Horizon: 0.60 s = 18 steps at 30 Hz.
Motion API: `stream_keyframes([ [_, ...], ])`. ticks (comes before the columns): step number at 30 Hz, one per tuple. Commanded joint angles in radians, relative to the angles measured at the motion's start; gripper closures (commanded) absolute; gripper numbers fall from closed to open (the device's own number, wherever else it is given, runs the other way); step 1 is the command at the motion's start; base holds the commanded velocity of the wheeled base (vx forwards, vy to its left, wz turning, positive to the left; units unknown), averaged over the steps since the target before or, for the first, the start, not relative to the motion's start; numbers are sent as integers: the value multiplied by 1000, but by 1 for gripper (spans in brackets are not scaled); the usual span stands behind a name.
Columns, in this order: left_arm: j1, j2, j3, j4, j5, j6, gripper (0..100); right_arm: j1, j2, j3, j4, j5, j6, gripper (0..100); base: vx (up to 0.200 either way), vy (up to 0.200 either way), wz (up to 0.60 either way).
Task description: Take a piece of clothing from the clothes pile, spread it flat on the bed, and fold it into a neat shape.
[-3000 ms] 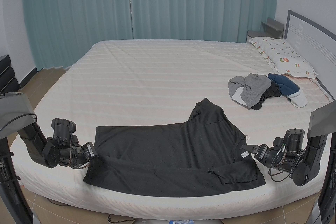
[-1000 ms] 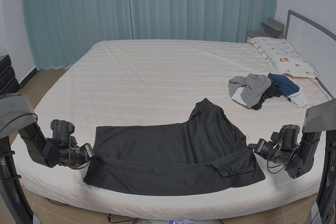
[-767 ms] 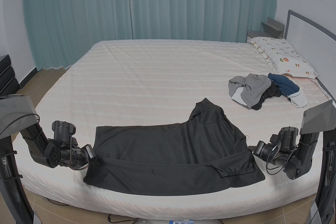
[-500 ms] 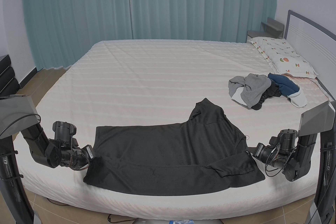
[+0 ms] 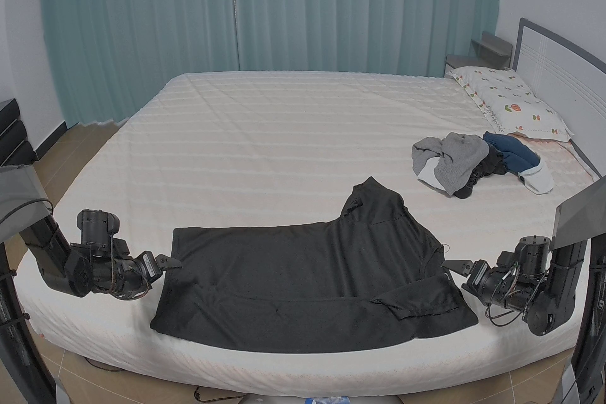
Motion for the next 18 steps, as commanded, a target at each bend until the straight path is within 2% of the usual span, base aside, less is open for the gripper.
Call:
stream_keyframes([
  [1,39,-60,54,54,-76,119,0,7,-48,110,-29,76,63,0,0,0,0],
  [4,49,-60,106,62,-85,173,0,5,-47,126,-28,83,80,0,0,0,0],
  [8,54,-57,140,57,-85,177,0,-4,-65,137,-29,87,86,0,0,0,0],
  [10,59,-52,186,56,-76,167,0,-4,-100,163,-28,87,114,0,0,0,0],
  [15,54,-52,246,48,-70,154,0,-1,-110,189,-28,81,120,0,0,0,0],
  [18,31,-52,244,38,-58,72,0,-3,-113,197,-28,80,120,0,0,0,0],
])
